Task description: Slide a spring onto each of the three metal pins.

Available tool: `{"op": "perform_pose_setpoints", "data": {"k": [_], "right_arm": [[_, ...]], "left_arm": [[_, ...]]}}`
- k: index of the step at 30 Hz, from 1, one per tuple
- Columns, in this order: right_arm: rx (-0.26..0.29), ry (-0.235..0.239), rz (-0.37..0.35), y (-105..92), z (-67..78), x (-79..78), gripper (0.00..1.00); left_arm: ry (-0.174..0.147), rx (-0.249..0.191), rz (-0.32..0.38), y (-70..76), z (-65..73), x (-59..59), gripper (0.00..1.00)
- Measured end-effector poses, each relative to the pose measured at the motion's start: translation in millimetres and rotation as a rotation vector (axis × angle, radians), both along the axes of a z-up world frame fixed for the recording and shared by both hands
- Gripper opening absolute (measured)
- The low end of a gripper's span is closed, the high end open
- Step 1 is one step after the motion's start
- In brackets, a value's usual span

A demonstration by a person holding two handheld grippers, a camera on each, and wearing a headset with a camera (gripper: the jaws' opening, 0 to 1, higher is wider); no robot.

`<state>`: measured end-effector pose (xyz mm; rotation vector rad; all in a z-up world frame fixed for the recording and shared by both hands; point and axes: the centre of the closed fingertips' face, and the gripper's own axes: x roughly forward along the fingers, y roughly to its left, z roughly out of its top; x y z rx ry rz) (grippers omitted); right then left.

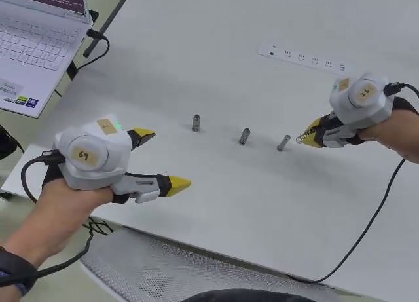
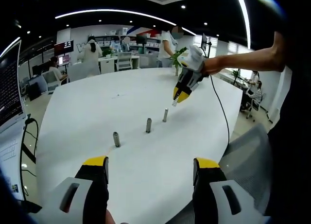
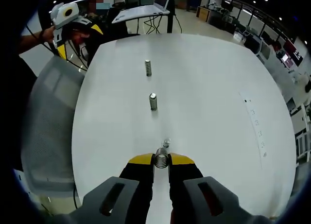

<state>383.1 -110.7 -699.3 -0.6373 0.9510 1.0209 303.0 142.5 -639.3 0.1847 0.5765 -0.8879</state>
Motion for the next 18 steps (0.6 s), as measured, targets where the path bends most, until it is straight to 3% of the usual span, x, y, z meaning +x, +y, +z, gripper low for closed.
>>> {"op": "perform_pose_setpoints", "data": {"k": [18], "right_arm": [[0.005, 0.009, 0.016, 12.3, -8.1, 14.0, 0.09]], "left_arm": [[0.013, 0.000, 0.030, 8.5, -0.9, 1.2, 0.66]]}}
